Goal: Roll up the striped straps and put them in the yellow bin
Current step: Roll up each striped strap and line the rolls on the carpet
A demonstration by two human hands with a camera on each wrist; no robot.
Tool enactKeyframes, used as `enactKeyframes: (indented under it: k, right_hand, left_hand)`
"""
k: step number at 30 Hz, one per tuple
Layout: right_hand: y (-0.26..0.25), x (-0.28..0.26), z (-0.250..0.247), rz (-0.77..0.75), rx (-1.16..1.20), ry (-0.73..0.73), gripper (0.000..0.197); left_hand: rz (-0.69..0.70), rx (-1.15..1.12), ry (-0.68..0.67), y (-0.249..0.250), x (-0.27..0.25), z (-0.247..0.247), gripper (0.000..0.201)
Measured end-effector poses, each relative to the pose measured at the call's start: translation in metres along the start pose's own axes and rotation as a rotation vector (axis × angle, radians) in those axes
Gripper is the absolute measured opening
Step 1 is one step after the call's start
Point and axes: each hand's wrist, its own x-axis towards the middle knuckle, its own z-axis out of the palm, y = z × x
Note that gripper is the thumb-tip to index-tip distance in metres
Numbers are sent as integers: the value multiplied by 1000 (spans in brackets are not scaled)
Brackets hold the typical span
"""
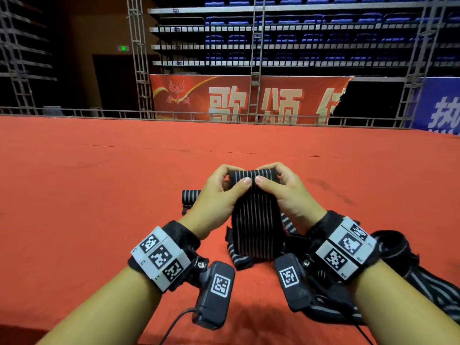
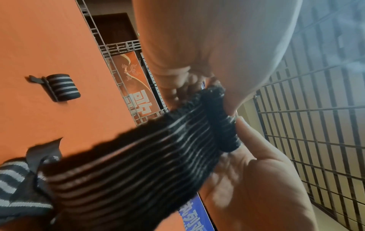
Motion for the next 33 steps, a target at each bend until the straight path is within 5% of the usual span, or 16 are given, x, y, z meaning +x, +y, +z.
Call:
enactKeyframes:
  k: [18, 22, 33]
  right_hand:
    - [7, 1, 7, -5, -34, -2, 10]
    - [6, 1, 11, 103, -17, -3, 14]
    - [7, 5, 35, 154, 82, 21, 29]
  left_hand:
    - [-40, 3, 17, -4, -2, -6, 7]
    - [27, 28, 28, -4, -2, -12, 15]
    - [-111, 31, -4, -9, -3, -12, 38]
